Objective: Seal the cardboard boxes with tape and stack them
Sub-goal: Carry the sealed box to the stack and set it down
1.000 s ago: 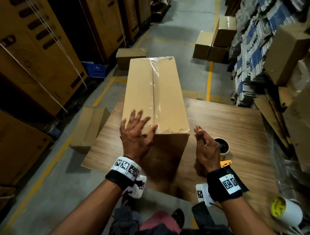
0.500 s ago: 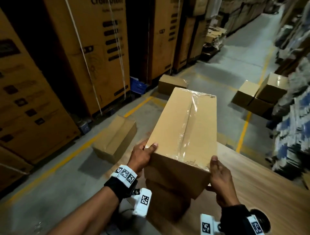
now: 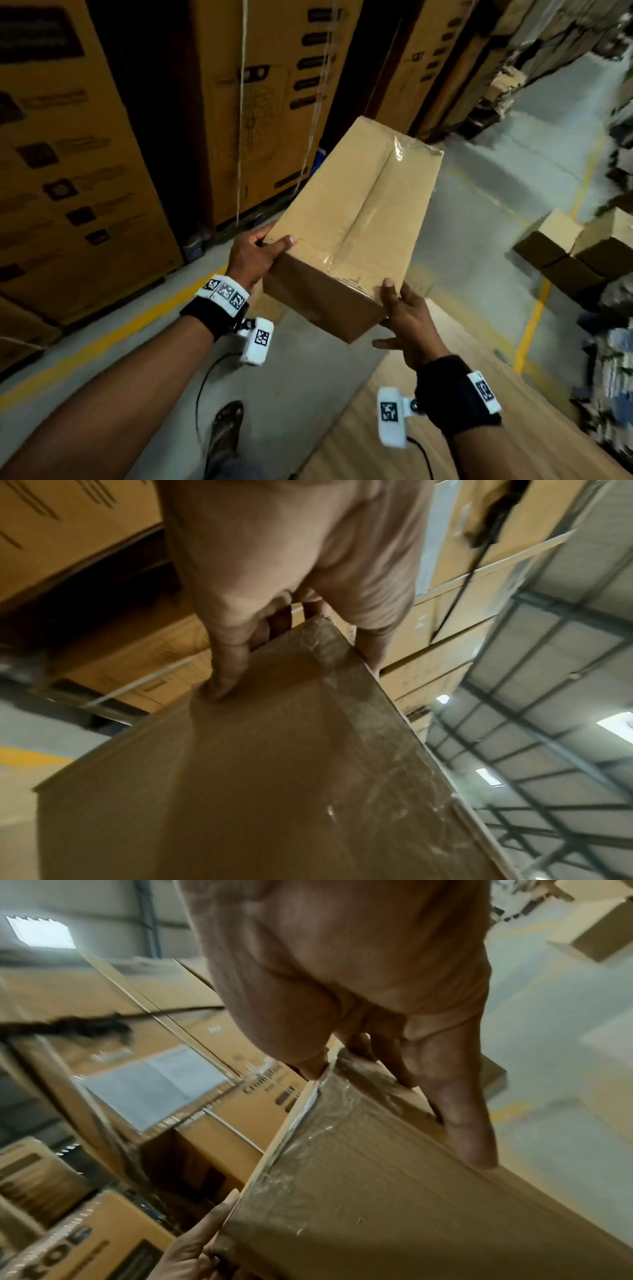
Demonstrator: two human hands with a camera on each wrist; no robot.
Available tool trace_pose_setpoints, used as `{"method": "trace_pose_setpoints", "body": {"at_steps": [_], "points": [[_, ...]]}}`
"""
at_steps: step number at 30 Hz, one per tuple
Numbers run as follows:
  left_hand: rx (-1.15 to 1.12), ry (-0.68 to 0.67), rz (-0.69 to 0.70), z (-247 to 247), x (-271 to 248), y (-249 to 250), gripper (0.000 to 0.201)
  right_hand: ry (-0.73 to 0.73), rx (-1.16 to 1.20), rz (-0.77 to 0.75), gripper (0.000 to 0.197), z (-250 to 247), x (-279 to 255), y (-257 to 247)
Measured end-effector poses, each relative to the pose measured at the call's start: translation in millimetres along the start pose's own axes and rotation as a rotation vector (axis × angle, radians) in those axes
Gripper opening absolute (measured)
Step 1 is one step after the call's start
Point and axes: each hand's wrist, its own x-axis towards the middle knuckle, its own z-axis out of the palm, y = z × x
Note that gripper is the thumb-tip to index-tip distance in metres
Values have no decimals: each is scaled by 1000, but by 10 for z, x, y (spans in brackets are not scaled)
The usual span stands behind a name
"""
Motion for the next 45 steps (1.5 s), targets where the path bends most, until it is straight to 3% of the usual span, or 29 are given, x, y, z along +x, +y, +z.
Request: {"method": "trace_pose_setpoints", "body": {"at_steps": [1, 5, 9, 16, 23, 27, 30, 32, 34, 35, 38, 39, 42, 43, 45], "points": [[17, 18, -7, -179, 249, -84, 65, -23, 9, 54, 42, 254, 214, -74], [127, 102, -82, -721, 1078, -787, 90, -61, -23, 230, 49, 1179, 1070, 27], [184, 145, -103, -1016, 1496, -1539, 71, -75, -7, 320, 51, 1850, 1679, 602], [200, 109, -162, -1217, 1845, -2748, 62, -51, 71, 445, 28, 2404, 2137, 1492], [353, -8, -268, -1269, 2386, -3300, 85, -43, 141, 473, 35, 2813, 2559, 1965], [471, 38, -389, -1376, 2553, -3575, 78, -68, 186, 446, 40, 3177, 2637, 2217], [476, 97, -422, -1409, 2487, -3600, 106, -105, 217, 455, 51, 3349, 2643, 2279], [409, 145, -522, -1414, 2422, -3629, 123, -85, 196, 453, 56, 3352, 2623, 2336], [178, 268, -694, -1438, 2352, -3655, 135, -65, 170, 482, 52, 3298, 2573, 2367], [45, 317, -756, -1434, 2303, -3645, 122, -61, 181, 515, 45, 3273, 2564, 2400], [-220, 318, -765, -1399, 2238, -3628, 47, -20, 295, 611, 27, 3237, 2557, 2496], [-275, 309, -756, -1387, 2218, -3607, 48, -21, 345, 628, 27, 3244, 2545, 2499], [-325, 274, -678, -1416, 2252, -3572, 120, -109, 412, 613, 47, 3308, 2464, 2399], [-263, 229, -653, -1436, 2282, -3539, 133, -150, 370, 596, 51, 3329, 2437, 2311], [-39, 145, -611, -1489, 2293, -3444, 128, -189, 199, 569, 49, 3351, 2386, 2134]]}}
